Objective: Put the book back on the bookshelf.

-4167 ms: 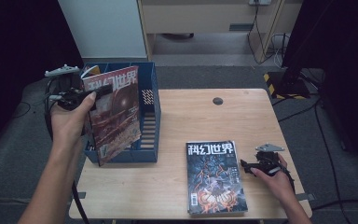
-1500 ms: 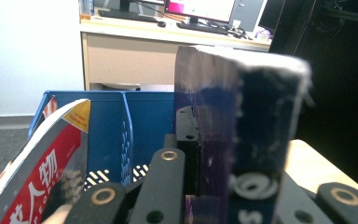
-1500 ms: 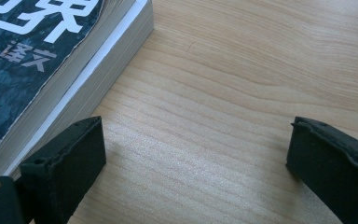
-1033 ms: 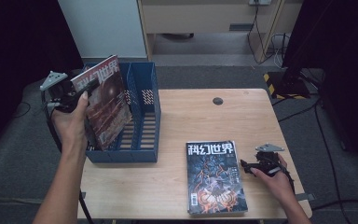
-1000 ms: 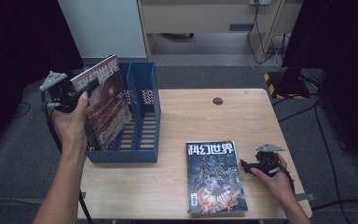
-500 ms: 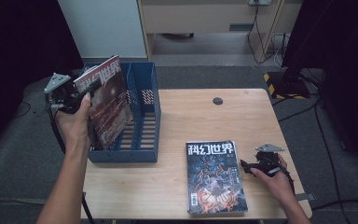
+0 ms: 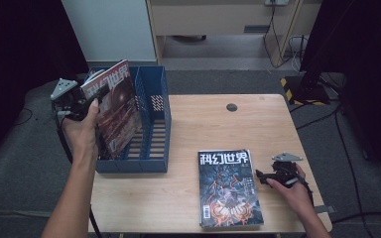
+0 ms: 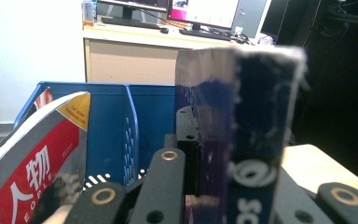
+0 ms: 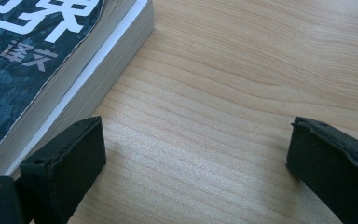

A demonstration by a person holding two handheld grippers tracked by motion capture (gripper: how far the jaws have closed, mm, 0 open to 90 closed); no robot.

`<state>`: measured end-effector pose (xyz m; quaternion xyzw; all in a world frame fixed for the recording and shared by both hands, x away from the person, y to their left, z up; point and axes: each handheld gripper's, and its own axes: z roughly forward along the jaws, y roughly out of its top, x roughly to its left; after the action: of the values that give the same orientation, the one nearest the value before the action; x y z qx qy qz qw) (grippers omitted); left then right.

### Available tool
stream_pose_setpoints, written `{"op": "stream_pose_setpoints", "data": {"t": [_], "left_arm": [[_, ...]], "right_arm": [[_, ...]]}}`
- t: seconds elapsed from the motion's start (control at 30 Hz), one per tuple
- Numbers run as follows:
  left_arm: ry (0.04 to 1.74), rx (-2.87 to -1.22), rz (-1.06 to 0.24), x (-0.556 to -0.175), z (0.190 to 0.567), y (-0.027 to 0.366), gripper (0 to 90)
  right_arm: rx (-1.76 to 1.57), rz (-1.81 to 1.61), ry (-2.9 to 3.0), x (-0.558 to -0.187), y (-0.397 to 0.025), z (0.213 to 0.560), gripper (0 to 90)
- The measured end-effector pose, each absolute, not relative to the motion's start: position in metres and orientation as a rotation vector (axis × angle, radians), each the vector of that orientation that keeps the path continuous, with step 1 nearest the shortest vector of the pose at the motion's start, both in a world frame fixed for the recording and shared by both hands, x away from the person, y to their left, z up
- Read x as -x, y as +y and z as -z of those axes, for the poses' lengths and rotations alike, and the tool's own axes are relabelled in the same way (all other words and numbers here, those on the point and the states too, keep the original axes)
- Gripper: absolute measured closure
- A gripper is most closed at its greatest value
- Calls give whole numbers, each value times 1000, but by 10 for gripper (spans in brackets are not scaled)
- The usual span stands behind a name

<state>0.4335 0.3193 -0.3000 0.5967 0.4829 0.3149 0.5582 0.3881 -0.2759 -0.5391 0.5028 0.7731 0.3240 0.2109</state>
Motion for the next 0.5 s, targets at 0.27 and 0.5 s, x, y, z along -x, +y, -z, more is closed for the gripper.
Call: {"op": "stream_pose_setpoints", "data": {"t": [0.27,0.5], "left_arm": [[1139,-1408,-747,-434,302,319,836],[1140,-1409,-745,-435,304,319,836]], "right_arm": [[-1399,-901,2149,-388,-276,539,46],[-1399,-901,2150,-388,-276,539,46]]}}
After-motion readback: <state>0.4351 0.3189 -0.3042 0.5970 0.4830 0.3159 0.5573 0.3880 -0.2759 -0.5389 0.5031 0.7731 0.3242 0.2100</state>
